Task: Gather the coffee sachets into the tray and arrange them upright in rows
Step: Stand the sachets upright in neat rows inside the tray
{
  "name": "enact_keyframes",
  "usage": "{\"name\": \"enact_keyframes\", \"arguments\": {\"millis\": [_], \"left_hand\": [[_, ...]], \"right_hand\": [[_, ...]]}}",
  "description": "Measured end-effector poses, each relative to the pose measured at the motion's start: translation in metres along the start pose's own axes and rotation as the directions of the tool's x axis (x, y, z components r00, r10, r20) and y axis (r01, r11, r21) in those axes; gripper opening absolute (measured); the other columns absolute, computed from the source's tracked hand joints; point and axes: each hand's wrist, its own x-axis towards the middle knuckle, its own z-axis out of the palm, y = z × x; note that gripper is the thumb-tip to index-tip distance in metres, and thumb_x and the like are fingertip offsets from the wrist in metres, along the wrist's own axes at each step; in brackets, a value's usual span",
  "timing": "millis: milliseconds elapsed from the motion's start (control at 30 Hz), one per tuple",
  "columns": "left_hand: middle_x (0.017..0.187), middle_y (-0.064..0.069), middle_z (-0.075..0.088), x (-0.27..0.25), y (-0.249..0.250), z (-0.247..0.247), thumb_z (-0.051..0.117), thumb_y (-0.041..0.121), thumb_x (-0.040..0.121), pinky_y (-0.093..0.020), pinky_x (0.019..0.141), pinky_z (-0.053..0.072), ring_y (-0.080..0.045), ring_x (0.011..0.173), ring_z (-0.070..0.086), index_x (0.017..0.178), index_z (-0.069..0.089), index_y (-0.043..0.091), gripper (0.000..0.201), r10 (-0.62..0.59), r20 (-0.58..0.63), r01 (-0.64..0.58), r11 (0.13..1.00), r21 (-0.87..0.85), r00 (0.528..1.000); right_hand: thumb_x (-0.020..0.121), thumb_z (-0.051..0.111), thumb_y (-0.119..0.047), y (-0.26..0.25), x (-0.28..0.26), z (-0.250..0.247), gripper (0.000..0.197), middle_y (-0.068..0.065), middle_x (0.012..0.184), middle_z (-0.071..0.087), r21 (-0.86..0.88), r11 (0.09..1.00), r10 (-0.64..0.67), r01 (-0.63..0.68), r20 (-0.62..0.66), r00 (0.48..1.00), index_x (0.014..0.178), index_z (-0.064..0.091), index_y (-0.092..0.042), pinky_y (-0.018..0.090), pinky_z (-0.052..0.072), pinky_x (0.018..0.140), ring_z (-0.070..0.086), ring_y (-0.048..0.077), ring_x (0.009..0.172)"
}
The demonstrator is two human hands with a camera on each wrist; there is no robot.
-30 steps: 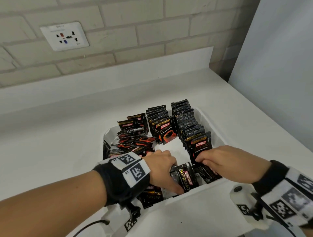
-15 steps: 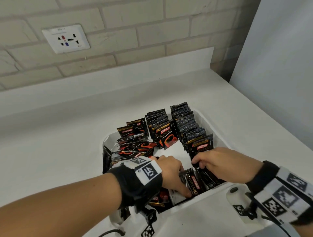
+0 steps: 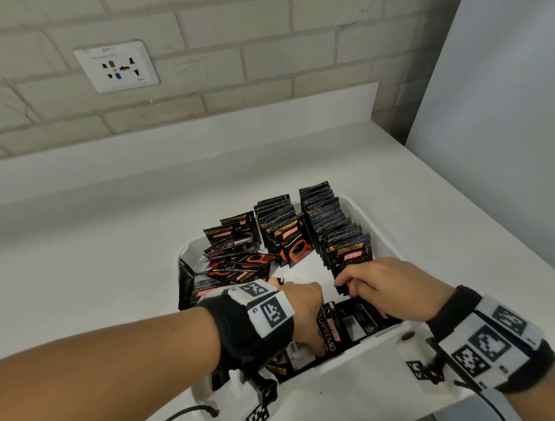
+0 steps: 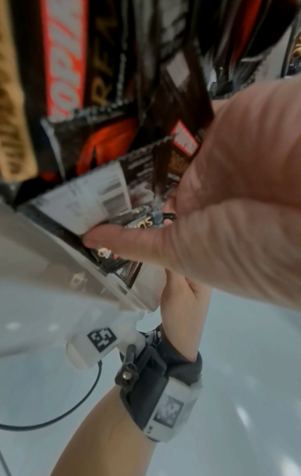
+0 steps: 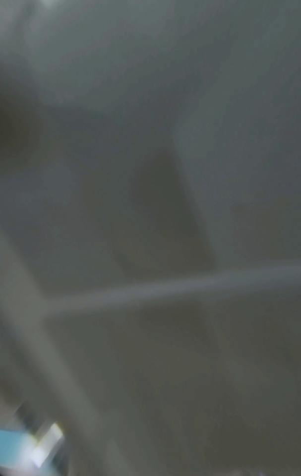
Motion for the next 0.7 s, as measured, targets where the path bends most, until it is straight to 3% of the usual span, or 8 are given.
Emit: {"name": "enact_keyframes", "arguments": {"millis": [100, 267, 433, 567, 700], "left_hand": [[0.110, 0.002, 0.059, 0.001, 0.001, -0.002, 0.074, 0.046, 0.068, -0.037, 0.097, 0.036, -0.018, 0.099, 0.052, 0.121, 0.045, 0.020, 0.065, -0.002, 0.011, 0.002, 1.000, 0.007, 1.000], [0.110, 0.002, 0.060, -0.002, 0.006, -0.005, 0.067, 0.056, 0.072, -0.029, 0.082, 0.035, -0.016, 0.094, 0.048, 0.116, 0.054, 0.021, 0.058, 0.004, -0.046, -0.008, 0.997, -0.073, 0.999], [0.122, 0.004, 0.055, 0.002, 0.009, -0.005, 0.062, 0.058, 0.078, -0.026, 0.078, 0.025, -0.014, 0.109, 0.050, 0.124, 0.048, 0.022, 0.060, 0.014, -0.082, -0.026, 0.988, -0.152, 0.997], [0.117, 0.000, 0.062, 0.007, 0.010, -0.007, 0.065, 0.050, 0.079, -0.026, 0.072, 0.026, -0.011, 0.088, 0.047, 0.115, 0.060, 0.017, 0.049, 0.038, -0.087, -0.052, 0.983, -0.174, 0.995], [0.101, 0.002, 0.059, 0.007, 0.010, -0.010, 0.068, 0.047, 0.078, -0.019, 0.054, 0.024, -0.009, 0.083, 0.047, 0.111, 0.063, 0.016, 0.046, 0.036, -0.048, -0.045, 0.982, -0.184, 0.998]], "right_hand": [[0.097, 0.033, -0.021, 0.001, 0.000, 0.000, 0.035, -0.013, 0.109, 0.061, 0.005, 1.000, 0.002, -0.002, -0.002, 1.000, 0.122, 0.052, -0.035, 0.016, 0.040, 0.071, 0.047, -0.001, 0.075], [0.097, 0.034, -0.022, 0.000, 0.000, 0.002, 0.034, -0.012, 0.110, 0.061, -0.002, 1.000, 0.008, -0.008, 0.001, 1.000, 0.123, 0.051, -0.035, 0.022, 0.043, 0.080, 0.054, 0.006, 0.092], [0.097, 0.034, -0.021, 0.000, 0.002, 0.004, 0.035, -0.008, 0.113, 0.061, 0.012, 1.000, 0.015, -0.015, 0.012, 1.000, 0.124, 0.051, -0.035, 0.021, 0.044, 0.080, 0.055, 0.007, 0.097], [0.096, 0.035, -0.020, 0.002, 0.002, 0.004, 0.036, -0.007, 0.113, 0.061, 0.046, 0.999, 0.015, -0.016, 0.022, 1.000, 0.126, 0.051, -0.034, 0.023, 0.046, 0.084, 0.057, 0.008, 0.097], [0.096, 0.036, -0.020, 0.004, 0.003, 0.005, 0.035, -0.005, 0.112, 0.063, 0.078, 0.997, 0.017, -0.018, 0.012, 1.000, 0.123, 0.054, -0.033, 0.025, 0.047, 0.086, 0.059, 0.009, 0.099]]}}
